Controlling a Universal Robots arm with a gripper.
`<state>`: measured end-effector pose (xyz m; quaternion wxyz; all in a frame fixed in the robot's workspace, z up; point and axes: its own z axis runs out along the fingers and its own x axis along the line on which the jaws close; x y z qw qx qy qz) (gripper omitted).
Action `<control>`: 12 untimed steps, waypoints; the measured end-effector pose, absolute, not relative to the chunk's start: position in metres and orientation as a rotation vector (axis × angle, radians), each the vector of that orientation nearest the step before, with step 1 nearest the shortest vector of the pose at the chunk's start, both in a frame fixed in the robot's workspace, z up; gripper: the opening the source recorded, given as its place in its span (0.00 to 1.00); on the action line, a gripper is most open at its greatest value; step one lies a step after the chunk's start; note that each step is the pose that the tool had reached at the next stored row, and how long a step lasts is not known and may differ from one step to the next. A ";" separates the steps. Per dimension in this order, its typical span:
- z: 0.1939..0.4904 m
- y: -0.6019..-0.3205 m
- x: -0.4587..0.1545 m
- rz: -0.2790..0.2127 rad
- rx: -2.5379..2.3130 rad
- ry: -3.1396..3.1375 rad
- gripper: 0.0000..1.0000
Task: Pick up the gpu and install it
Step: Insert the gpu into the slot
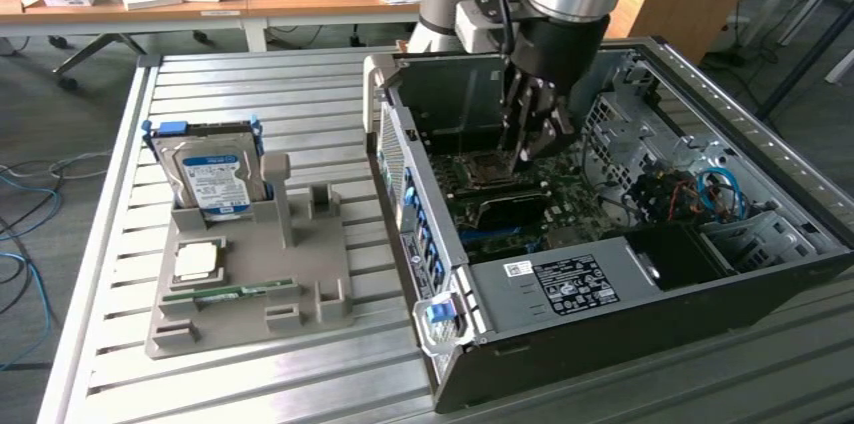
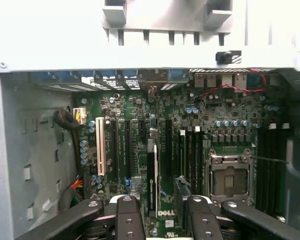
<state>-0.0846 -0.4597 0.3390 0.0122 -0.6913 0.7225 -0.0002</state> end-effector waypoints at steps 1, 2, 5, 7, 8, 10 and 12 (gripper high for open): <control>0.342 -0.460 -0.085 -0.001 -2.155 2.252 0.40; 0.345 -0.460 -0.085 -0.001 -2.155 2.252 0.40; 0.355 -0.460 -0.085 -0.001 -2.155 2.252 0.40; 0.362 -0.460 -0.085 -0.001 -2.155 2.252 0.40; 0.365 -0.460 -0.085 -0.001 -2.155 2.252 0.40; 0.371 -0.460 -0.085 -0.001 -2.155 2.252 0.40; 0.373 -0.460 -0.085 0.000 -2.155 2.252 0.40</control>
